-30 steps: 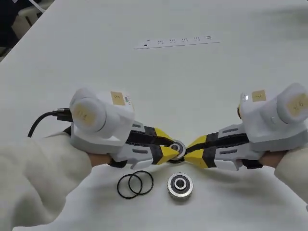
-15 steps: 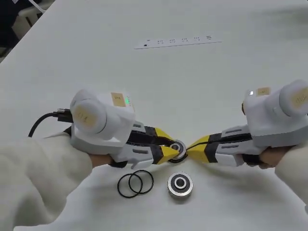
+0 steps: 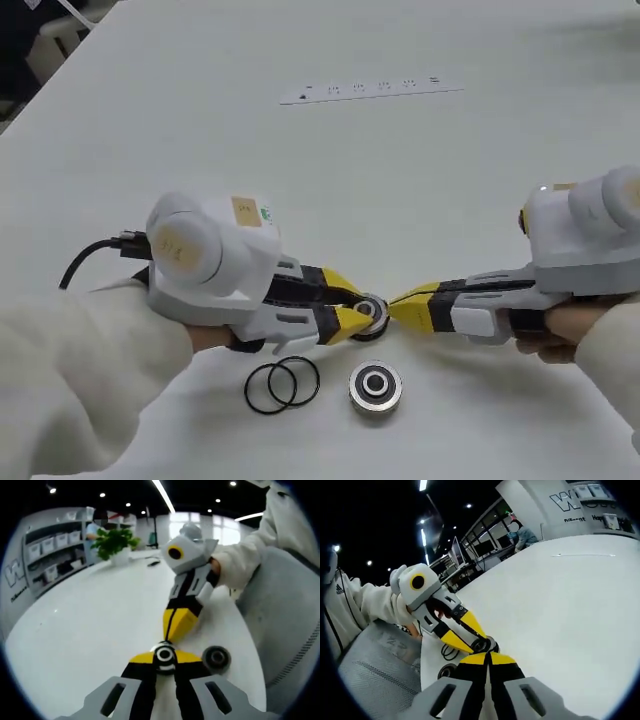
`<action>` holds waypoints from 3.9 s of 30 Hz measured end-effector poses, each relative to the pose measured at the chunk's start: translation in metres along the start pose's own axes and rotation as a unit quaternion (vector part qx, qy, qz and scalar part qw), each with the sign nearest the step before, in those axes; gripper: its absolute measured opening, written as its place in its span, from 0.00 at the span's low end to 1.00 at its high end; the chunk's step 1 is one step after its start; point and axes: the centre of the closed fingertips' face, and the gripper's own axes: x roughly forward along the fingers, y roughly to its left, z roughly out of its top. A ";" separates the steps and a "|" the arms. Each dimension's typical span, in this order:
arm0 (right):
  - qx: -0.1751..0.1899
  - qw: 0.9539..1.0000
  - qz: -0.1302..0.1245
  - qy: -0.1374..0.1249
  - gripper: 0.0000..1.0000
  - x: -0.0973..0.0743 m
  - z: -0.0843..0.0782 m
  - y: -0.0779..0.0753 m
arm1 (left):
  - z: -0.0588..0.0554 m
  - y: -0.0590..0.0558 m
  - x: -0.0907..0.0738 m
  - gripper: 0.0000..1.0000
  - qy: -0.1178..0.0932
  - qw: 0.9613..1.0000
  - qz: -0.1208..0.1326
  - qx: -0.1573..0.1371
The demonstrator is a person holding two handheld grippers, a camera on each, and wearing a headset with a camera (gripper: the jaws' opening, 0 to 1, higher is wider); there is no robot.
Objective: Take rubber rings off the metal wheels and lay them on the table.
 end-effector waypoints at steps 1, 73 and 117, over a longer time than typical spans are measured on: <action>0.001 1.000 0.000 0.001 0.00 0.000 0.000 0.000 | 0.000 0.000 0.000 0.13 0.000 1.000 0.000 0.000; -0.041 0.999 -0.008 0.021 0.00 -0.007 0.011 0.019 | 0.024 -0.019 -0.059 0.42 0.009 1.000 -0.006 0.026; -0.064 0.997 0.023 0.035 0.00 -0.007 0.022 0.056 | 0.018 -0.025 -0.159 0.91 -0.025 0.997 0.069 0.001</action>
